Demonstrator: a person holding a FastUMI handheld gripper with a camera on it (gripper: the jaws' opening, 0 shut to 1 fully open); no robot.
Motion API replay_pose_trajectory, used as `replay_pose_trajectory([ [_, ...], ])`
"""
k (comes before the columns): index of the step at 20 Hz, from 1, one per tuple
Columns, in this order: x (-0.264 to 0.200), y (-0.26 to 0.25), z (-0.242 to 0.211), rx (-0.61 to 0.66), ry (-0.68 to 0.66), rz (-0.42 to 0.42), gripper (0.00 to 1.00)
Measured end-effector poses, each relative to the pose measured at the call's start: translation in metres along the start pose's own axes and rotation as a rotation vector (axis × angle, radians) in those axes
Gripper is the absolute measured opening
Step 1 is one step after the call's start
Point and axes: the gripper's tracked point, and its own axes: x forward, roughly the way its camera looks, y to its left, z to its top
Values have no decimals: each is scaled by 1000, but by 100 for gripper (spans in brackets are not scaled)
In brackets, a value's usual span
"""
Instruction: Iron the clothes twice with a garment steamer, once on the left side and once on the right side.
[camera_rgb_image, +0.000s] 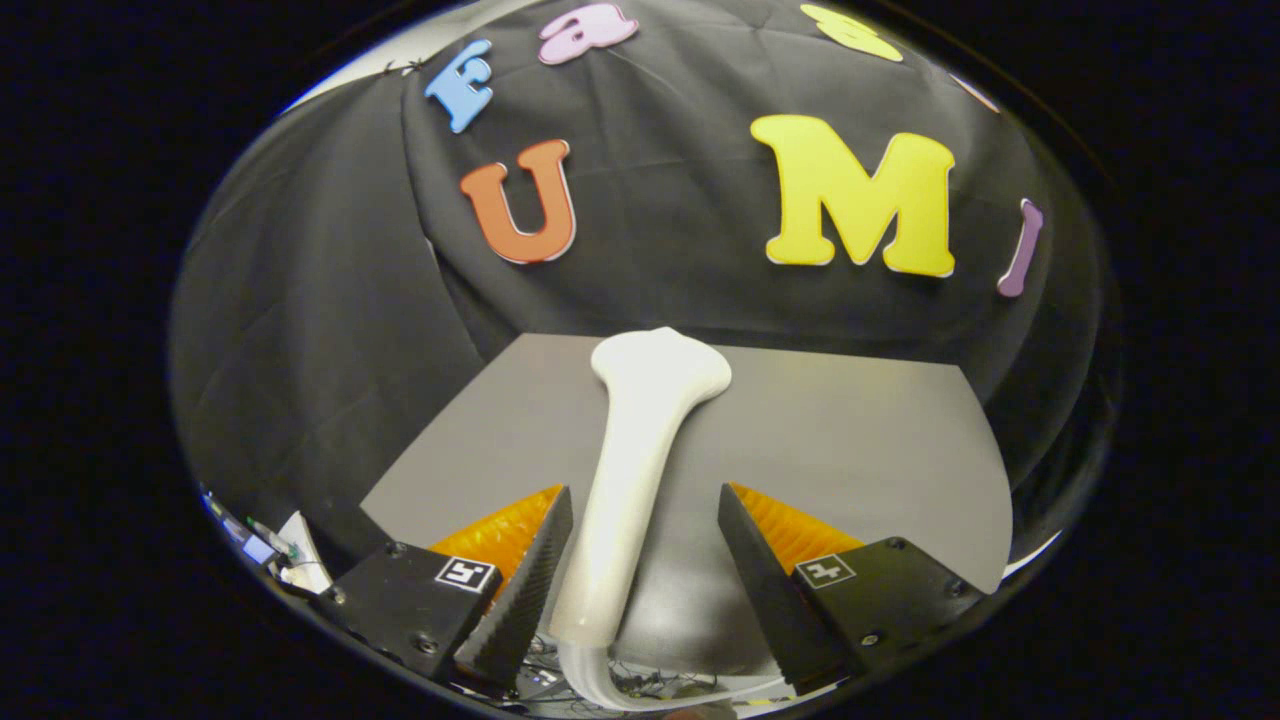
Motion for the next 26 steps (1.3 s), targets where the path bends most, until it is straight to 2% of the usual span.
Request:
replay_pose_trajectory([
  [3, 13, 4, 3, 13, 41, -12, 91],
  [4, 19, 7, 1, 24, 58, -13, 85],
  [9, 31, 9, -2, 81, 102, -74, 70],
  [12, 30, 12, -3, 130, 89, -89, 45],
  [14, 28, 12, 0, 186, 82, -75, 42],
  [17, 6, 7, 12, 244, 2, -53, 38],
  [20, -33, 5, 17, 238, -92, -29, 36],
  [24, -88, -5, 15, 294, -185, 2, 36],
  [26, -116, -15, 13, 294, -232, -7, 36],
])
